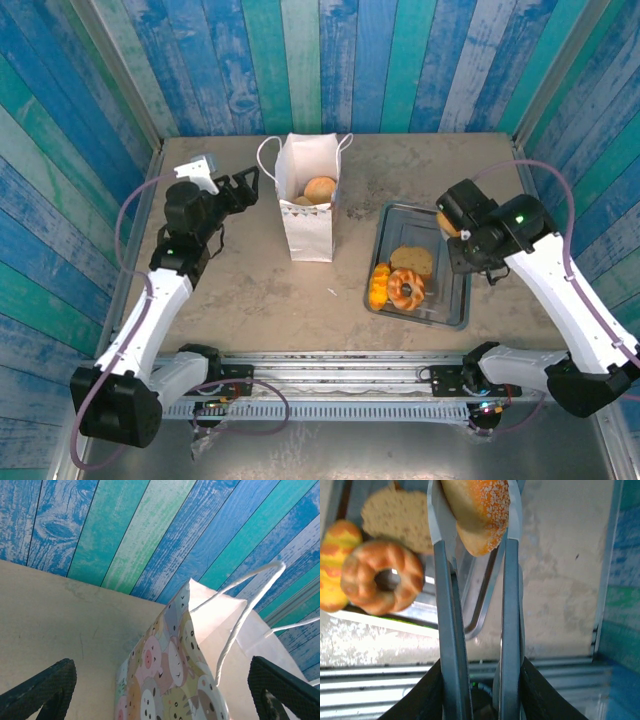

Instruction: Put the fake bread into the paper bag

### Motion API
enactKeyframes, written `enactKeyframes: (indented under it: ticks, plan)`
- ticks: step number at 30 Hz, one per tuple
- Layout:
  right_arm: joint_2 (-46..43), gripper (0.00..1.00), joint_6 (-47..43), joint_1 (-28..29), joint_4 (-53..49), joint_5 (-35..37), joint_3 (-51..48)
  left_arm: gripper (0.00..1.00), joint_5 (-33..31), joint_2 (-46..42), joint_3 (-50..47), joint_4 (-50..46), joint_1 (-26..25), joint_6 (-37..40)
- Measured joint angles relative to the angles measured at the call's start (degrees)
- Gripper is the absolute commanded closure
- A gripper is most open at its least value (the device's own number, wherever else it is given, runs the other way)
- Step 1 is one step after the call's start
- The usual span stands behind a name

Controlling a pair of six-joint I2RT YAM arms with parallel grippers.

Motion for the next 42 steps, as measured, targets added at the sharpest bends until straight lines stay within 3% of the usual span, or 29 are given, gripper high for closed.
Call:
enactKeyframes:
  ticks: [6,13,25,35,42]
  plan:
    - [2.38,0.74,-6.8,1.33,7.02,4.17,6.1,0.13,1.07,1.53,3.32,-3.26,0.0,-1.68]
    - [5.38,0.75,-16.52,8.28,19.52,9.22,9.84,0.15,5.4,5.05,6.78,-6.36,0.0,-2.6]
    - [6.34,0.75,-29.7,13.03,37.48,12.41,14.23,0.2,12.63,10.25,8.24,-6.99,0.0,-4.81]
    - [7.74,0.75,-32.72,16.5,46.31,5.81,16.26,0.3,18.16,14.71,8.57,-3.98,0.0,-8.24]
    - [13.16,0.75,-32.22,19.69,47.67,1.42,16.59,0.43,19.19,15.52,8.68,-2.78,0.0,-9.73]
